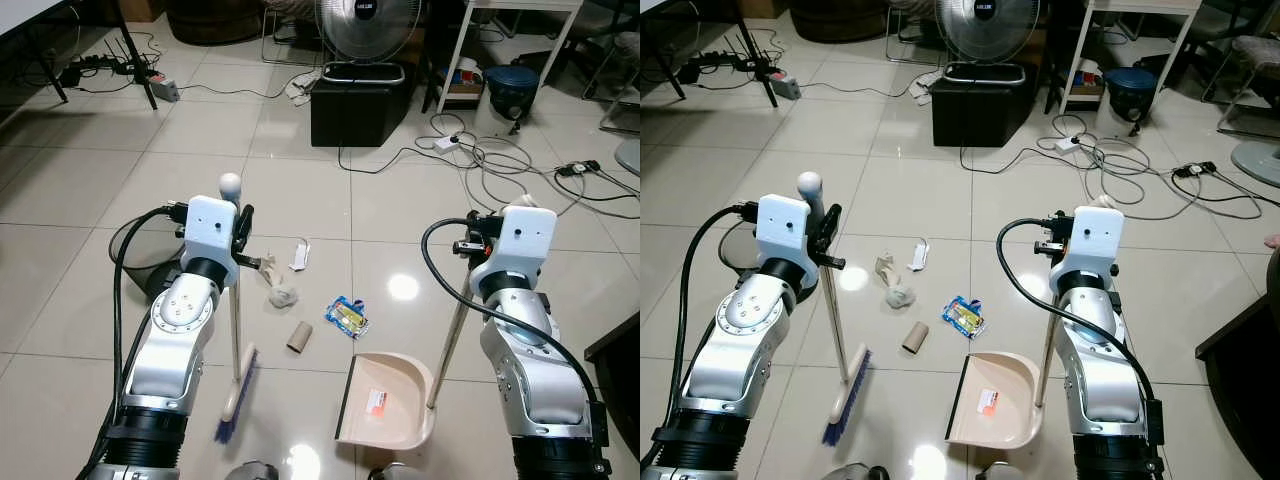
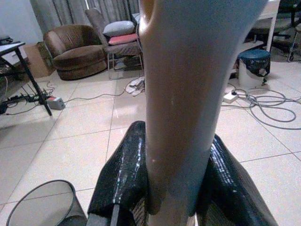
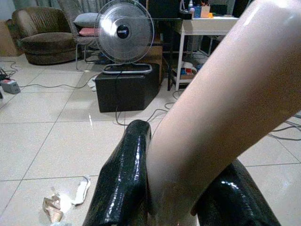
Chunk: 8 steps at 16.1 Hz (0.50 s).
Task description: Sweep floor
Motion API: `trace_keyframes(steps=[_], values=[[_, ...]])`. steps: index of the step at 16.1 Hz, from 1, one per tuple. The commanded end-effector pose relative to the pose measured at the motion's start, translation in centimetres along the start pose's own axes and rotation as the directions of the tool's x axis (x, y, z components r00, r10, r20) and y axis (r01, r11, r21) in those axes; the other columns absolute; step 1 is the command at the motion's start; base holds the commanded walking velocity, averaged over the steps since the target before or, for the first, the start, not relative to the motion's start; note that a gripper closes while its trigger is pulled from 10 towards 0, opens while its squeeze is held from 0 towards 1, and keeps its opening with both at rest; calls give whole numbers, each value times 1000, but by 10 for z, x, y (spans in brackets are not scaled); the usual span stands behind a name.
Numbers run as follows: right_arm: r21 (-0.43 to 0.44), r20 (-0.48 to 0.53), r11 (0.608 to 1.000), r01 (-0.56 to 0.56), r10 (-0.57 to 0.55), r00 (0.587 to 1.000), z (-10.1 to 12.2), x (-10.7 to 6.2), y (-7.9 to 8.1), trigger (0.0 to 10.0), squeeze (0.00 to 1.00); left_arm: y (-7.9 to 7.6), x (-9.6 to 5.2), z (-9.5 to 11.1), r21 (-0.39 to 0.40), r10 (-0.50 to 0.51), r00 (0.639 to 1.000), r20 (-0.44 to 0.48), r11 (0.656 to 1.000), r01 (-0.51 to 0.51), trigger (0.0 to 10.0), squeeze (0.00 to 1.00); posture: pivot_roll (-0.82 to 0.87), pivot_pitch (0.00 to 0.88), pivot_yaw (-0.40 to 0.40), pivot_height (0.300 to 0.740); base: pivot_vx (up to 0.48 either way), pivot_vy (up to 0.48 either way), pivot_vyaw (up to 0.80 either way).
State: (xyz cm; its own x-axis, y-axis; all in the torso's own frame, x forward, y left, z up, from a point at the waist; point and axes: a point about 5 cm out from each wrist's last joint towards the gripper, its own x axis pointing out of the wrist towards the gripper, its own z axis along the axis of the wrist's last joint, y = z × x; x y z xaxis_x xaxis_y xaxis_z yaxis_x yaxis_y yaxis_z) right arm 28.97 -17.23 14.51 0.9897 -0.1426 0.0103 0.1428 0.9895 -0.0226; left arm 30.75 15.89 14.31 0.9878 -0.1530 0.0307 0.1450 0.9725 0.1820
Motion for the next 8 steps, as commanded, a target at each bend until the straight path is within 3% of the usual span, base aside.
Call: trace_keyframes(steps=[1,5,6,7,8], values=[[-2,23,1000,13,-13,1000,6,0,-3,10000,0,0,2,8,17,-4,999,34,1000,3,10000,0,-162,45,16,740,0,0,0],[-2,23,1000,13,-13,1000,6,0,-3,10000,0,0,2,8,17,-4,999,34,1000,3,10000,0,-162,45,16,740,0,0,0],[-3,20,1000,11,-11,1000,5,-1,-2,10000,0,0,2,8,17,-5,999,34,1000,4,10000,0,0,0,0,740,0,0,0],[-17,26,1000,16,-15,1000,5,0,-4,10000,0,-1,0,9,16,-13,998,65,1000,12,10000,0,-168,31,6,740,0,0,0],[-23,29,1000,18,-18,999,6,1,-5,10000,0,-2,-1,10,15,-18,997,79,1000,17,10000,0,-167,30,6,740,0,0,0]])
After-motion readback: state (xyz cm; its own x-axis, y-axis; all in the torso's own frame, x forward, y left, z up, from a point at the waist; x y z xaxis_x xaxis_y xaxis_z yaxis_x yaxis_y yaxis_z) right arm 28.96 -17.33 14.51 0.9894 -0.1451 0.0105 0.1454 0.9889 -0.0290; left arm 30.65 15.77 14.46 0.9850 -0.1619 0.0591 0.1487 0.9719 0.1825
